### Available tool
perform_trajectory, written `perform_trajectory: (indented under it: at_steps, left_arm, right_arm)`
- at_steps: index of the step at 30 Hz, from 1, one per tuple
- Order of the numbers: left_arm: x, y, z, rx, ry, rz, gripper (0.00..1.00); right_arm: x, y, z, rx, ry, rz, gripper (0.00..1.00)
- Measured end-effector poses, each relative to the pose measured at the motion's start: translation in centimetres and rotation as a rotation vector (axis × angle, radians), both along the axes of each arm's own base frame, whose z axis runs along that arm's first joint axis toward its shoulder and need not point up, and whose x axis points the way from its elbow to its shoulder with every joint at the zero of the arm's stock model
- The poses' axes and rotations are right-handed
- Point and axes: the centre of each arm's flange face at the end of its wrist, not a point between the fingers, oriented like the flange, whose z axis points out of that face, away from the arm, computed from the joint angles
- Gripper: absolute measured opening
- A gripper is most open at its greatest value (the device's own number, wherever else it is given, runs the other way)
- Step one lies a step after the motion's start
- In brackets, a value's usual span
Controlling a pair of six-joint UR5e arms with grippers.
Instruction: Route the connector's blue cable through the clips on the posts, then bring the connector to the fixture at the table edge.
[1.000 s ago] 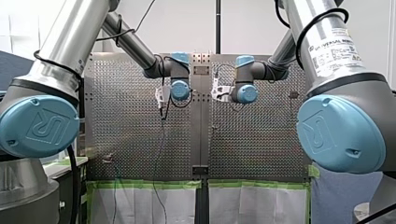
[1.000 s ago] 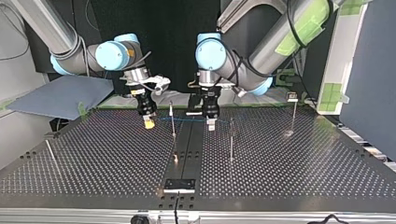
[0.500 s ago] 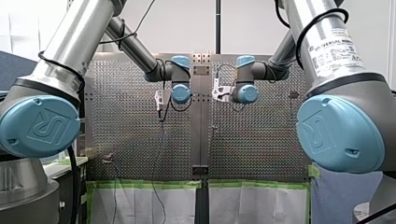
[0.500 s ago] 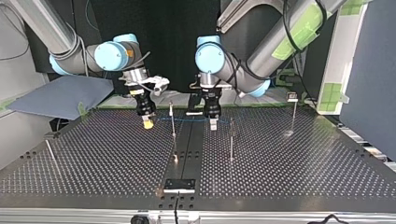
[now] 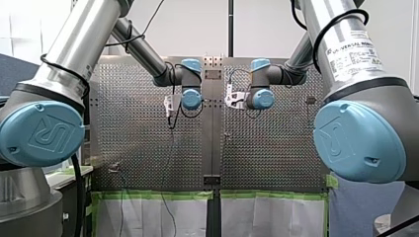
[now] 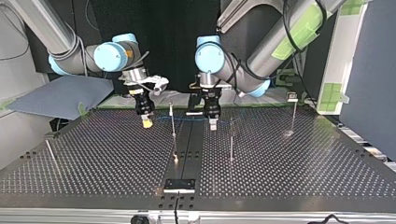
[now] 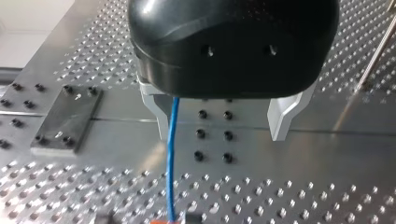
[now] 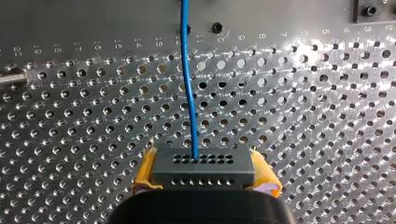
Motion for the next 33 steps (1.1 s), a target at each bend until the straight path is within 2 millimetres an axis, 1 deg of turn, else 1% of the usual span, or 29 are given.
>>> perform_trajectory:
  at_steps: [12,17,27,33]
  left_arm:
    - [0.02,0.53,0.27,0.006,-0.020,0.085,0.99]
    - [0.01,0.45,0.34,0.014,-0.024,0.088,0.99]
    - [-0.02,-0.33,0.66,0.004,-0.052,0.056,0.99]
    - [-0.05,-0.40,0.70,0.014,-0.055,0.059,0.99]
  right_arm:
    - [0.13,0.12,-0.07,0.001,0.002,0.002,0.00]
    - [0.14,0.11,-0.06,0.000,0.002,0.002,0.00]
    - [0.15,0.10,-0.04,-0.002,0.001,0.002,0.00]
    - [0.14,0.10,-0.05,-0.001,0.001,0.001,0.00]
